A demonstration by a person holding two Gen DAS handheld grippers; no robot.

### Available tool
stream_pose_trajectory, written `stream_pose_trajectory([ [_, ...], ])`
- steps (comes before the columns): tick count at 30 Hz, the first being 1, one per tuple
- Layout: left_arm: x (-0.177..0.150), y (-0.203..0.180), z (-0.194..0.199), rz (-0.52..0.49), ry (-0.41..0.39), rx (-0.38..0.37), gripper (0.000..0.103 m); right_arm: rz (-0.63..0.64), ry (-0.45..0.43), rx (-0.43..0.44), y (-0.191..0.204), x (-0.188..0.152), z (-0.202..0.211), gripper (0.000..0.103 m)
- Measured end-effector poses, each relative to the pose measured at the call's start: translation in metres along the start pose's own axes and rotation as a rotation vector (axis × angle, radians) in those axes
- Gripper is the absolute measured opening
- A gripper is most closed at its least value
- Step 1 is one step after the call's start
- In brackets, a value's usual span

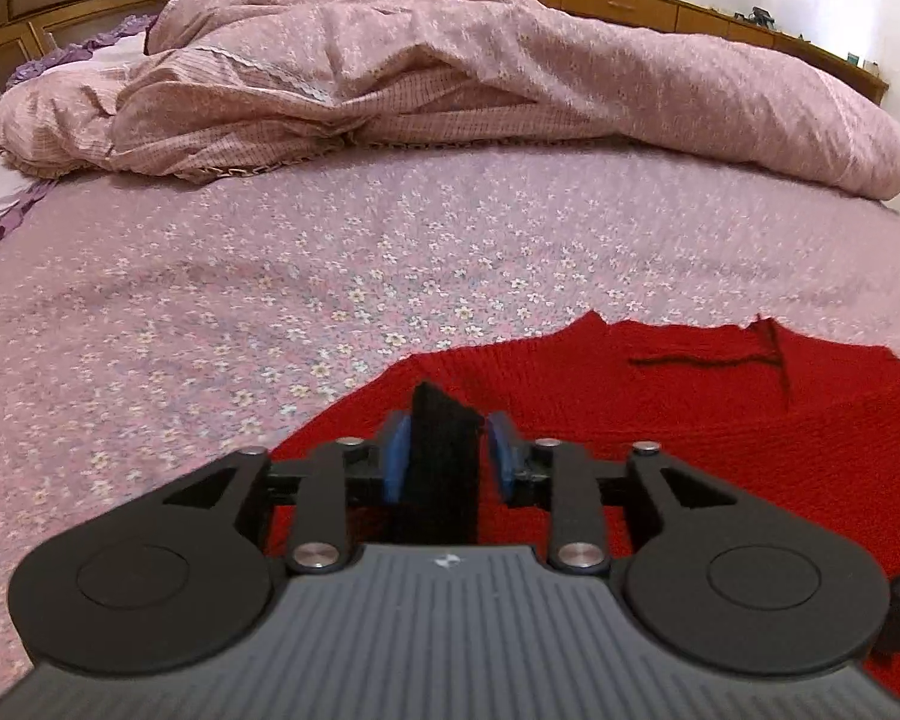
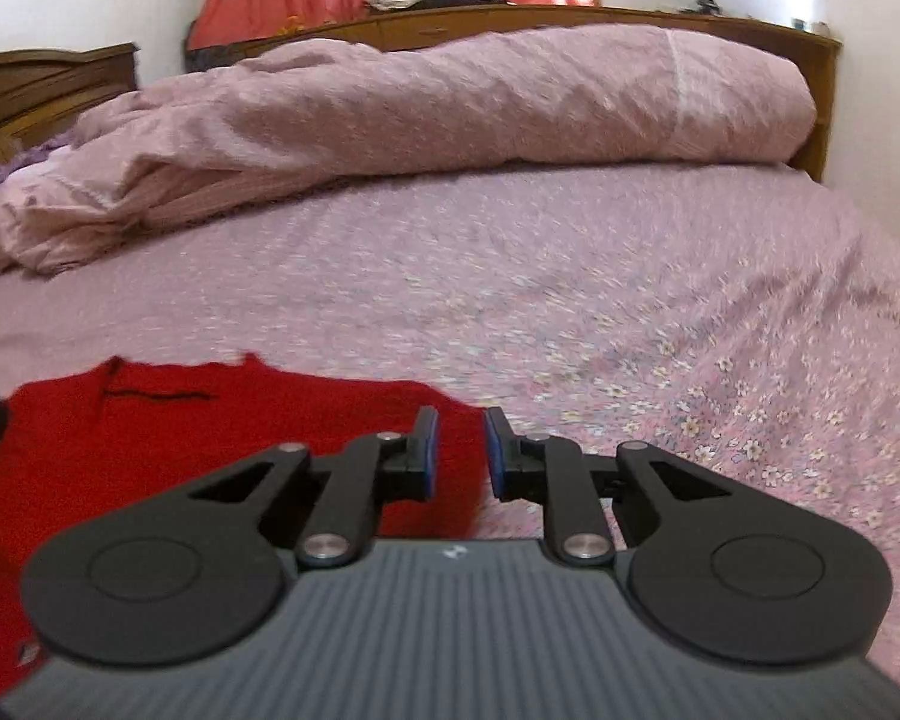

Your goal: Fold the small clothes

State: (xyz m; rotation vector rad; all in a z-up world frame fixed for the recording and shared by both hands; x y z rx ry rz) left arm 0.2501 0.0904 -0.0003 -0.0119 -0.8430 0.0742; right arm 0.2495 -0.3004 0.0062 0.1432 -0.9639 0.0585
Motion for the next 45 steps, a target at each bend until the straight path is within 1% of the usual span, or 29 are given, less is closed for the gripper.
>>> stream_pose_trajectory([
  [1,-0.001,0.001,0.005,0.005,-0.004,-0.001,0.047,-0.004,0.017,0.024,0.005,0.0,0.007,0.031],
  [2,-0.003,0.002,0.009,0.009,-0.007,-0.003,0.048,-0.008,0.037,0.042,0.009,-0.002,0.013,0.037],
  [4,-0.008,0.002,0.012,0.012,0.005,-0.005,0.049,0.0,0.072,0.086,0.019,-0.009,0.02,0.038],
  [6,-0.015,0.001,0.007,0.003,0.027,0.008,0.049,0.017,0.107,0.113,0.029,-0.019,0.021,0.038],
  [8,-0.022,0.001,-0.003,-0.006,0.051,0.034,0.049,0.041,0.144,0.113,0.038,-0.031,0.013,0.037],
  [10,-0.027,0.004,-0.01,0.004,0.055,0.032,0.05,0.053,0.178,0.085,0.045,-0.045,-0.001,0.037],
  [13,-0.029,0.009,-0.007,0.034,0.047,0.018,0.05,0.039,0.145,0.077,0.044,-0.053,-0.007,0.039],
  [15,-0.028,0.01,0.0,0.044,0.047,0.022,0.051,0.002,0.152,0.084,0.04,-0.051,-0.008,0.039],
  [19,-0.031,0.016,0.023,0.073,0.034,0.037,0.052,-0.022,0.155,0.094,0.038,-0.049,-0.005,0.04],
  [21,-0.034,0.02,0.039,0.095,0.021,0.038,0.055,-0.044,0.153,0.093,0.037,-0.049,-0.002,0.043],
  [23,-0.037,0.024,0.056,0.114,0.011,0.047,0.059,-0.075,0.151,0.098,0.037,-0.048,0.003,0.053],
  [25,-0.042,0.029,0.075,0.127,-0.006,0.068,0.065,-0.089,0.139,0.107,0.041,-0.047,0.013,0.059],
  [26,-0.045,0.032,0.084,0.133,-0.013,0.084,0.066,-0.086,0.13,0.108,0.043,-0.047,0.018,0.06],
  [28,-0.053,0.04,0.101,0.155,-0.021,0.119,0.067,-0.076,0.121,0.114,0.048,-0.048,0.029,0.061],
  [33,-0.077,0.065,0.135,0.231,-0.011,0.182,0.068,-0.075,0.12,0.128,0.056,-0.053,0.054,0.061],
  [36,-0.093,0.079,0.152,0.285,0.0,0.205,0.068,-0.074,0.121,0.128,0.059,-0.06,0.069,0.061],
  [40,-0.114,0.091,0.167,0.362,0.026,0.205,0.069,-0.084,0.124,0.127,0.061,-0.069,0.084,0.061],
  [43,-0.131,0.092,0.179,0.43,0.035,0.164,0.069,-0.085,0.123,0.117,0.063,-0.078,0.095,0.061],
  [45,-0.14,0.085,0.181,0.462,0.047,0.128,0.069,-0.084,0.129,0.117,0.065,-0.083,0.099,0.061],
])
Point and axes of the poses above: each gripper's, at about its wrist camera, not at the fingertips, and z roughly against the way its jaws point, y to its left, x to its top, the point moved 1 cm from there along -z, roughly the way its jaws point, and after that the axes turned 1 degree about -x, right-handed, at the moved point
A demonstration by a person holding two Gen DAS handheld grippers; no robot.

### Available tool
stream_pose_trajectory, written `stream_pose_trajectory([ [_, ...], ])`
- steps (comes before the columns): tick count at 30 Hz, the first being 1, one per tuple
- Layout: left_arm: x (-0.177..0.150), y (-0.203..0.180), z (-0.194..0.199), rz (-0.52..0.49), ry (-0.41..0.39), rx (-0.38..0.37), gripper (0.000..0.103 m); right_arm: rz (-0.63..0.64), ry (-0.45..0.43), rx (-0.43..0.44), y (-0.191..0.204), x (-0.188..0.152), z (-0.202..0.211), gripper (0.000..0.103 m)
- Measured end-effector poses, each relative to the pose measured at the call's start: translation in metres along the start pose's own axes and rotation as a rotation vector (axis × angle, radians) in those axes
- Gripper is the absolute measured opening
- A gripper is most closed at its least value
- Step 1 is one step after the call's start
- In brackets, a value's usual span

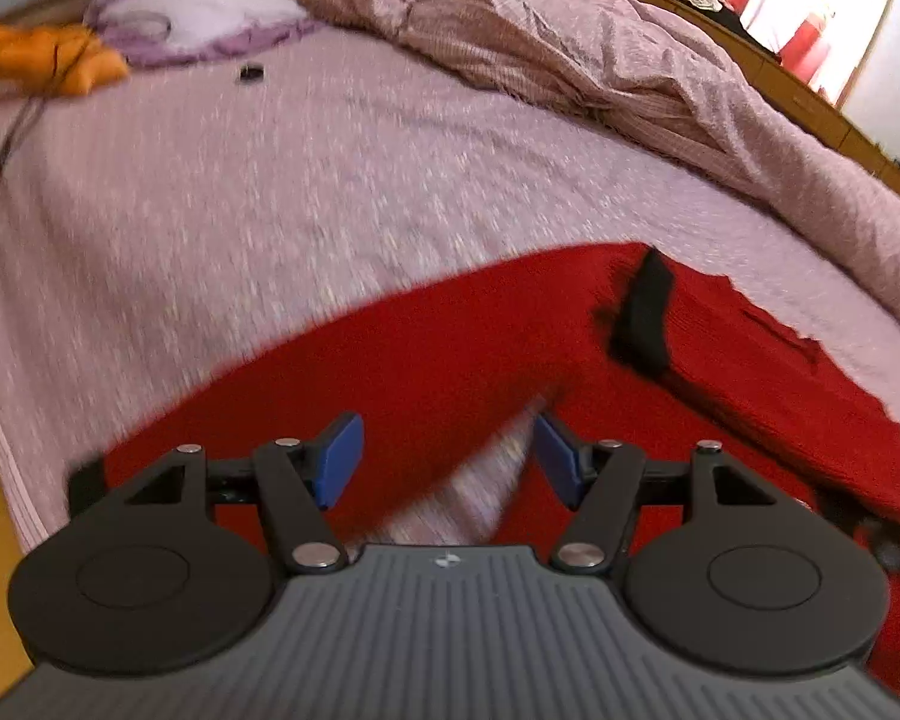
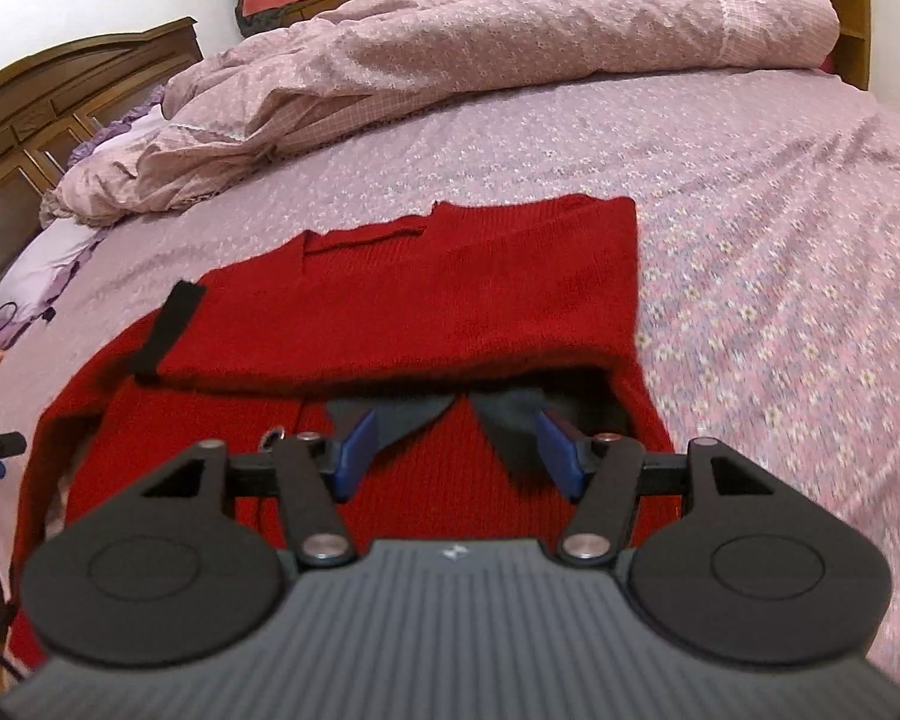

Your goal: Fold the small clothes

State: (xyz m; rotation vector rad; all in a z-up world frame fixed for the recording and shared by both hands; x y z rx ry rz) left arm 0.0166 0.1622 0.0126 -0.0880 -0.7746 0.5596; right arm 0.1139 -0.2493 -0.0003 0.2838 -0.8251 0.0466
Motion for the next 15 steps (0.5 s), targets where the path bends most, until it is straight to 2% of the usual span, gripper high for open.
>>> stream_pose_trajectory([
  [2,-0.011,-0.007,0.0,-0.003,0.027,-0.042,0.069,0.002,0.01,0.0,0.001,-0.006,0.002,0.061],
  [5,-0.024,-0.013,-0.002,0.012,0.025,-0.073,0.07,0.003,0.024,-0.008,0.003,-0.015,0.004,0.061],
  [15,-0.032,0.013,-0.015,0.29,0.004,-0.131,0.083,-0.012,0.055,-0.035,-0.002,-0.032,0.003,0.061],
])
Point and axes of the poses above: each gripper's, at about its wrist camera, not at the fingertips, and z roughly against the way its jaws point, y to its left, x to its top, the point moved 1 cm from there along -z, roughly the way its jaws point, and after that the axes turned 1 degree about -x, right-handed, at the moved point
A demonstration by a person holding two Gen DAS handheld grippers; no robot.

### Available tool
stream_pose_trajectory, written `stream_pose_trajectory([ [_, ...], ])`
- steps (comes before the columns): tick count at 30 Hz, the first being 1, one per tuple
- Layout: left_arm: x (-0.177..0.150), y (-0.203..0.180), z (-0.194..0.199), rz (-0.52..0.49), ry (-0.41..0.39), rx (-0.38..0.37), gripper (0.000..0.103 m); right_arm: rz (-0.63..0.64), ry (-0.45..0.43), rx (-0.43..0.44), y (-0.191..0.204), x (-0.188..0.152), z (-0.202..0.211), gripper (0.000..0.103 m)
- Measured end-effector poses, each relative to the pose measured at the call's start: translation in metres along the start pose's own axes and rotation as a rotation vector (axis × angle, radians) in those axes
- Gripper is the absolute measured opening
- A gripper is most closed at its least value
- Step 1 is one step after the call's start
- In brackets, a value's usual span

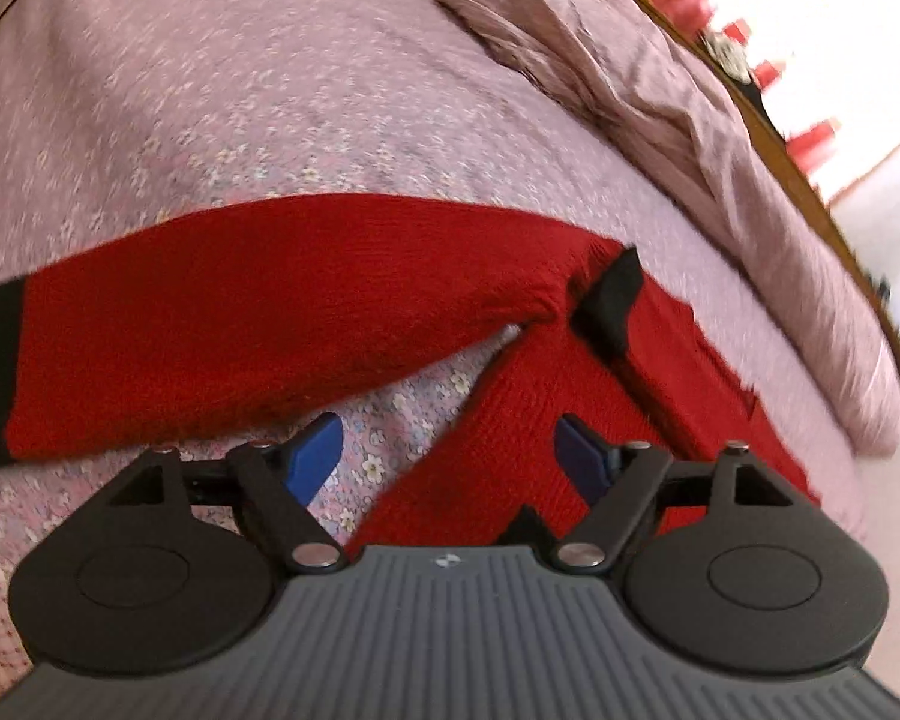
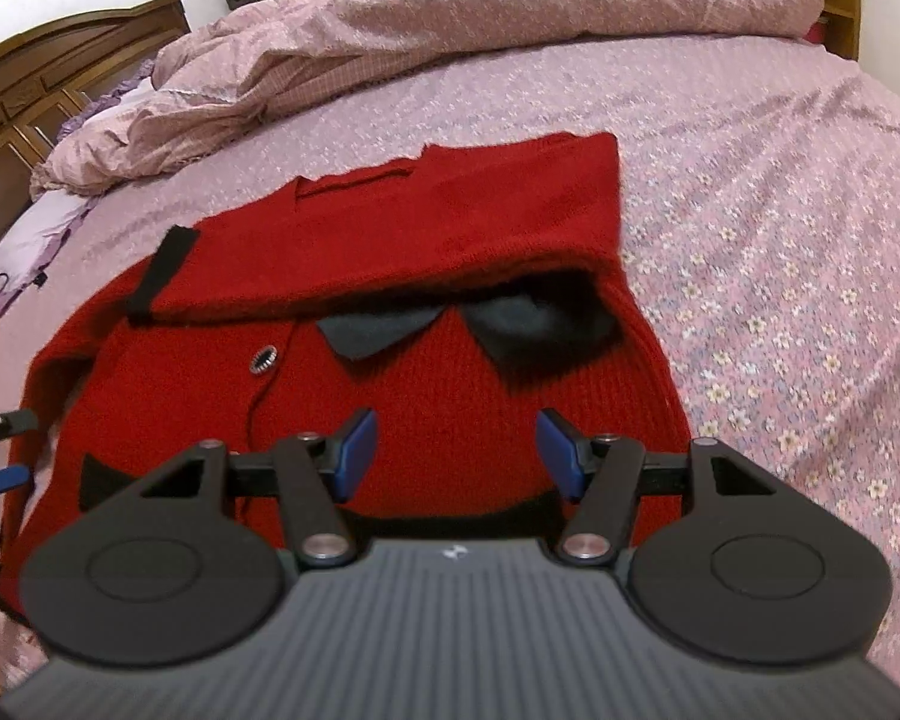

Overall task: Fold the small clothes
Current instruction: 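Grasp the cardigan's side edge with the left gripper and lift it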

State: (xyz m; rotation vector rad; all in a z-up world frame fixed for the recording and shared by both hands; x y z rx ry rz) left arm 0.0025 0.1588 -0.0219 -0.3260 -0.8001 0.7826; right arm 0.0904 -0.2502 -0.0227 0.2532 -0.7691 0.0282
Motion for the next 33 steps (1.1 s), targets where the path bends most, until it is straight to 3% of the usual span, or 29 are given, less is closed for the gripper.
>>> stream_pose_trajectory([
  [6,0.003,0.004,-0.011,0.051,-0.029,-0.039,0.086,-0.011,0.031,-0.014,-0.002,-0.008,-0.007,0.061],
  [15,0.017,0.036,-0.009,0.312,-0.112,-0.078,0.086,-0.005,0.025,-0.012,-0.003,-0.006,-0.006,0.061],
  [20,0.019,0.056,-0.011,0.421,-0.107,-0.023,0.086,-0.01,0.036,-0.015,-0.003,-0.007,-0.01,0.061],
  [29,0.024,0.083,-0.018,0.573,-0.095,0.012,0.085,0.008,0.043,-0.021,-0.001,-0.006,-0.014,0.061],
  [30,0.025,0.086,-0.02,0.575,-0.097,0.017,0.084,0.006,0.044,-0.023,-0.001,-0.007,-0.015,0.061],
  [32,0.027,0.089,-0.021,0.567,-0.109,0.049,0.066,0.006,0.045,-0.027,0.0,-0.007,-0.016,0.061],
  [33,0.028,0.09,-0.021,0.568,-0.114,0.061,0.049,0.008,0.045,-0.028,0.001,-0.008,-0.015,0.061],
])
Point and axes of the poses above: each gripper's, at about its wrist camera, not at the fingertips, and z roughly against the way its jaws point, y to its left, x to its top, the point moved 1 cm from there along -z, roughly the way its jaws point, and after that the axes turned 1 degree about -x, right-handed, at the moved point
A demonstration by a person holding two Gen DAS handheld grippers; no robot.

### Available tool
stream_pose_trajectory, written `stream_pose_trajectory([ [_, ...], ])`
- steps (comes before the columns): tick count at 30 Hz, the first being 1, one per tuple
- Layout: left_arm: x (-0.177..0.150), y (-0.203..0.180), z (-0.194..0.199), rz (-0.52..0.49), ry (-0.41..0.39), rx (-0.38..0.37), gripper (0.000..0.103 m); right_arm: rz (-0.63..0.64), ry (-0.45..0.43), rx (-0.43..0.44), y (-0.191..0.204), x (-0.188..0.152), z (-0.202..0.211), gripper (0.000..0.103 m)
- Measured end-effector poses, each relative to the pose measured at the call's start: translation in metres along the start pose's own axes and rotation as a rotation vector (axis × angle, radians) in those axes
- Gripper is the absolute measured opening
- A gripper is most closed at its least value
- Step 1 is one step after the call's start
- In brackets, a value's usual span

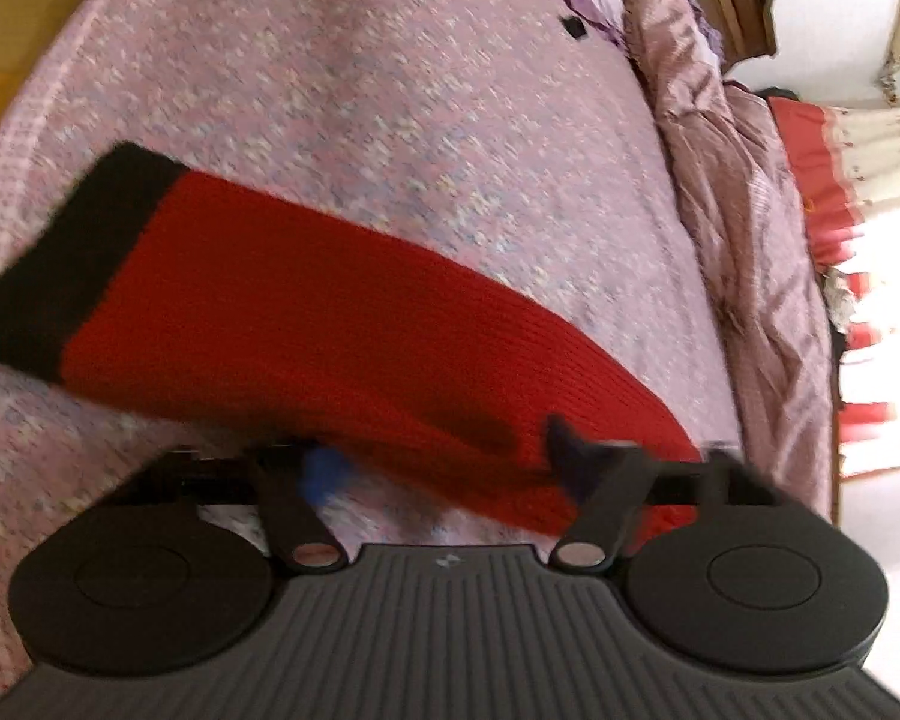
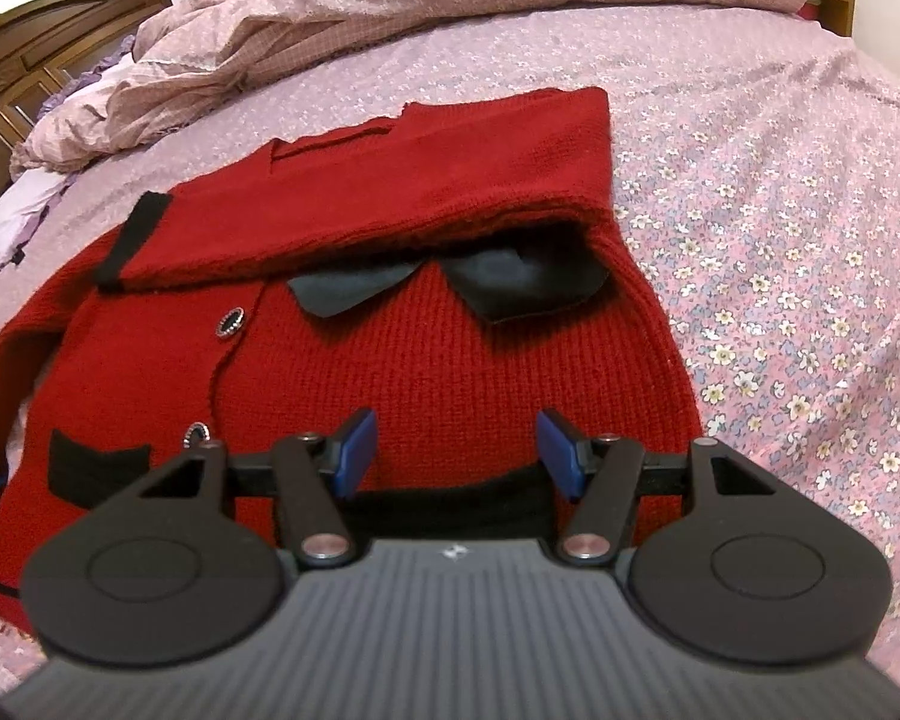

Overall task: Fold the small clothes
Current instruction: 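Grasp the cardigan's side edge with the left gripper and lift it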

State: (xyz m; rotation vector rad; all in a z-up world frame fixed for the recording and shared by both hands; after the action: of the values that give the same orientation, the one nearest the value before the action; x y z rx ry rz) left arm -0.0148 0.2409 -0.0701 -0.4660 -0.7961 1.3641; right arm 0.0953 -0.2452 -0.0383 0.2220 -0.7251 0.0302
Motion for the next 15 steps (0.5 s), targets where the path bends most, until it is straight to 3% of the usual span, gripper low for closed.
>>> stream_pose_trajectory([
  [1,0.002,0.002,0.0,0.002,-0.003,-0.007,0.039,0.004,-0.001,-0.001,0.0,0.0,0.001,0.061],
  [4,0.01,0.001,0.003,-0.022,-0.01,-0.03,0.024,0.005,-0.003,-0.001,0.0,-0.001,0.001,0.061],
  [11,0.036,-0.037,0.037,-0.203,-0.148,-0.145,0.017,-0.013,-0.009,0.005,-0.002,-0.002,0.004,0.061],
  [15,0.059,-0.071,0.045,-0.243,-0.187,-0.227,0.016,-0.015,-0.013,0.009,-0.003,-0.002,0.006,0.061],
])
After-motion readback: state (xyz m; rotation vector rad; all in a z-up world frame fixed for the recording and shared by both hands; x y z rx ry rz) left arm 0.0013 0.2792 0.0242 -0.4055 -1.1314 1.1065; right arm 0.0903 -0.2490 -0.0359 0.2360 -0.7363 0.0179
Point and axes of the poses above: each gripper's, at about its wrist camera, not at the fingertips, and z roughly against the way its jaws point, y to its left, x to its top, the point moved 1 cm from there along -z, roughly the way its jaws point, and after that the axes turned 1 degree about -x, right-handed, at the moved point
